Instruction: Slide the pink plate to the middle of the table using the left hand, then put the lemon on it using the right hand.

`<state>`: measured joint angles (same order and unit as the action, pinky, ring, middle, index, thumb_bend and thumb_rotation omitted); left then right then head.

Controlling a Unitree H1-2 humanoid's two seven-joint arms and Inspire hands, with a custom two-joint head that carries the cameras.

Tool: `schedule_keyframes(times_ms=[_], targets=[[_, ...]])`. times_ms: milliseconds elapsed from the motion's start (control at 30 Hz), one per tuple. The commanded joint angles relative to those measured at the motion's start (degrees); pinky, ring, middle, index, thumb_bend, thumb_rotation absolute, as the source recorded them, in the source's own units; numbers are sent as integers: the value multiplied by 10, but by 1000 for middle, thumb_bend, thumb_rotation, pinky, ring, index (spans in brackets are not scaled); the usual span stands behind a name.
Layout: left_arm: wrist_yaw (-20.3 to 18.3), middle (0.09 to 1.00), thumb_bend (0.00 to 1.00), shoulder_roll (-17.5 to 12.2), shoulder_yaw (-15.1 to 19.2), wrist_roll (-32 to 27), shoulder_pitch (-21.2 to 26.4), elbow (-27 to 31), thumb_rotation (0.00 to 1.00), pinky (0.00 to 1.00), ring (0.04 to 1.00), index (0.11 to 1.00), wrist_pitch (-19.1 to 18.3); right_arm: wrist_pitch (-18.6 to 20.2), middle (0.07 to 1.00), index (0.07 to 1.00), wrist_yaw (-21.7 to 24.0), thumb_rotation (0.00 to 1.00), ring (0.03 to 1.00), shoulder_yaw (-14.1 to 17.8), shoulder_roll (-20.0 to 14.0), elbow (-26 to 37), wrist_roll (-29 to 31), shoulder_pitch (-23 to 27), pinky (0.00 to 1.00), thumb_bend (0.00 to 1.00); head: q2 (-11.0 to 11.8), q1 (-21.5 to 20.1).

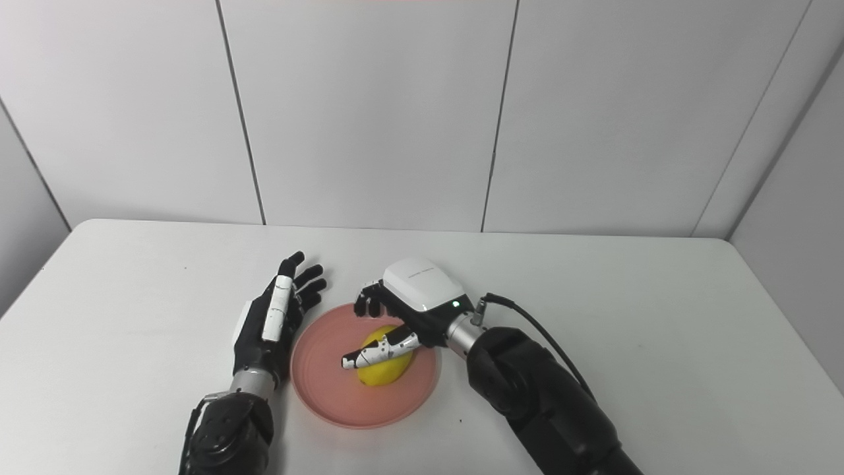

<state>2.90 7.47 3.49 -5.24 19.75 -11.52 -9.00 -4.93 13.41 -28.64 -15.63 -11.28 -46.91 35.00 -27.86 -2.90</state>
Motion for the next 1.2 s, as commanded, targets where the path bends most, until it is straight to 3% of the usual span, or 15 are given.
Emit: schedule_keyframes(times_ms=[0, 233, 333, 367, 467, 633, 733, 800, 867, 1067, 1167], targets=[[4, 822, 866, 3, -2, 0, -7, -18, 828, 856, 821, 880, -13, -17, 596, 593, -7, 807, 532, 9, -4, 20, -1, 33, 425, 915, 0, 0], [1, 845, 857, 3, -2, -5, -6, -21, 831, 826, 813, 890, -10, -16, 580, 589, -20, 830, 513, 31, 3, 21, 20, 34, 418, 892, -1, 2], [4, 845, 869, 2, -5, 1, -6, -16, 844, 833, 812, 891, -18, 1, 584, 608, -16, 838, 515, 73, 25, 11, 90, 22, 429, 850, 0, 2], [5, 843, 869, 2, -4, 1, -6, -16, 846, 835, 812, 891, -17, 25, 588, 614, -4, 844, 517, 95, 37, 9, 124, 16, 433, 843, 0, 2], [6, 821, 869, 4, -1, -2, -6, -16, 828, 845, 793, 882, -15, 55, 645, 668, 8, 929, 590, 141, 61, -1, 199, 1, 524, 787, -1, 2], [6, 817, 866, 4, -1, -2, -6, -14, 819, 836, 788, 879, -19, 75, 710, 756, 1, 931, 664, 221, 100, -22, 321, -28, 590, 758, -2, 0], [6, 816, 881, 4, -1, -2, -3, -15, 820, 842, 790, 879, -20, 61, 793, 817, -11, 957, 770, 249, 113, -29, 362, -46, 717, 802, -2, 1], [6, 817, 883, 4, -1, -2, -2, -14, 823, 851, 791, 880, -21, 46, 812, 824, -28, 963, 794, 266, 125, -33, 385, -57, 751, 811, -2, 1], [6, 818, 877, 3, -2, 0, -1, -13, 828, 852, 792, 881, -21, 35, 852, 845, -49, 986, 834, 285, 138, -41, 408, -66, 814, 775, -2, 0], [6, 821, 879, -2, -2, 4, 1, -17, 850, 878, 796, 899, -19, -18, 919, 899, -124, 988, 920, 319, 168, -65, 430, -98, 915, 729, -3, 0], [7, 815, 875, -1, 2, -2, 1, -15, 830, 860, 788, 887, -19, -38, 941, 923, -128, 943, 944, 326, 173, -81, 452, -110, 956, 741, -5, -2]])
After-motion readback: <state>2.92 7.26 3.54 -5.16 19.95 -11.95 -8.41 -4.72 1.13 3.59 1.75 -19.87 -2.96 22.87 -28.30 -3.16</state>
